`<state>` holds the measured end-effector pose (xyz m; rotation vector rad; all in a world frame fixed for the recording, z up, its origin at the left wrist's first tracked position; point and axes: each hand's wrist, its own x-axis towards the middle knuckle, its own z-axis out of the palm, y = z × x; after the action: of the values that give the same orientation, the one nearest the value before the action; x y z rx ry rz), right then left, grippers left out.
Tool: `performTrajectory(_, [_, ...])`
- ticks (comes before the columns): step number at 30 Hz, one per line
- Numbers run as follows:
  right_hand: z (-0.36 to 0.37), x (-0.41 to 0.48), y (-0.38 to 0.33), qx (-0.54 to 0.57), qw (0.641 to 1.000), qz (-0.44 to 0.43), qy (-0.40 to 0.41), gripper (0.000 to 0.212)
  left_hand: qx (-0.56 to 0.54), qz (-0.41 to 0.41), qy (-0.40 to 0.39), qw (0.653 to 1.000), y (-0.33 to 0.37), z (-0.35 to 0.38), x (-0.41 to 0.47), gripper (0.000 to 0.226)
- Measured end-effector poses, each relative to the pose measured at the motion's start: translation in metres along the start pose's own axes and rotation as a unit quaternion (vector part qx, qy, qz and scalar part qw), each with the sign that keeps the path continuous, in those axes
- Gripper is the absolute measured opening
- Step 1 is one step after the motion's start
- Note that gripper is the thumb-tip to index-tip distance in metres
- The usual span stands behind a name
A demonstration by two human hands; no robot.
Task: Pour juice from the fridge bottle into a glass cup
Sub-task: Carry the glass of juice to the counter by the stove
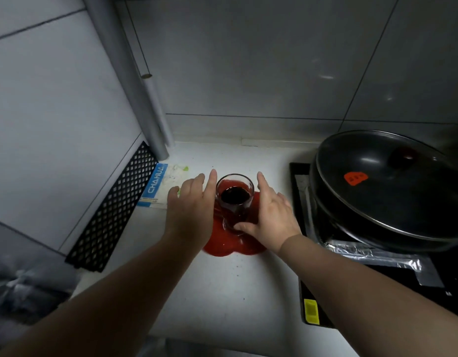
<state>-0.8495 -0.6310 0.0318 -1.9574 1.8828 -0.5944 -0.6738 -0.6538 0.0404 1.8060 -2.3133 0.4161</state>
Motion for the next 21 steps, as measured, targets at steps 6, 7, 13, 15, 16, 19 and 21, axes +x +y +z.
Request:
performTrajectory(6, [-0.018,-0.021,0.002,-0.038,0.996,-0.072,0.029,0.105,0.004,-0.004,0.013,1.000,0.024,-0.026,-0.021,0.073])
performTrajectory(7, [-0.021,-0.024,0.002,-0.047,0.995,-0.077,0.033,0.102,0.003,-0.002,0.010,1.000,0.028,-0.030,-0.023,0.074])
performTrajectory(13, [-0.043,-0.062,0.003,-0.123,0.985,-0.077,0.096,0.091,-0.031,0.038,0.026,0.998,0.050,-0.048,-0.041,0.086])
performTrajectory(15, [-0.053,-0.078,0.005,-0.147,0.980,-0.054,0.123,0.090,-0.035,0.060,0.030,0.997,0.062,-0.056,-0.044,0.089])
performTrajectory(16, [-0.060,-0.089,0.006,-0.160,0.977,-0.042,0.132,0.090,-0.035,0.071,0.025,0.997,0.070,-0.062,-0.047,0.090])
performTrajectory(19, [-0.085,-0.121,0.013,-0.204,0.963,-0.028,0.172,0.088,-0.040,0.110,0.005,0.993,0.097,-0.077,-0.052,0.089])
performTrajectory(21, [-0.104,-0.143,0.022,-0.238,0.953,-0.020,0.187,0.088,-0.049,0.132,0.007,0.990,0.122,-0.089,-0.056,0.090])
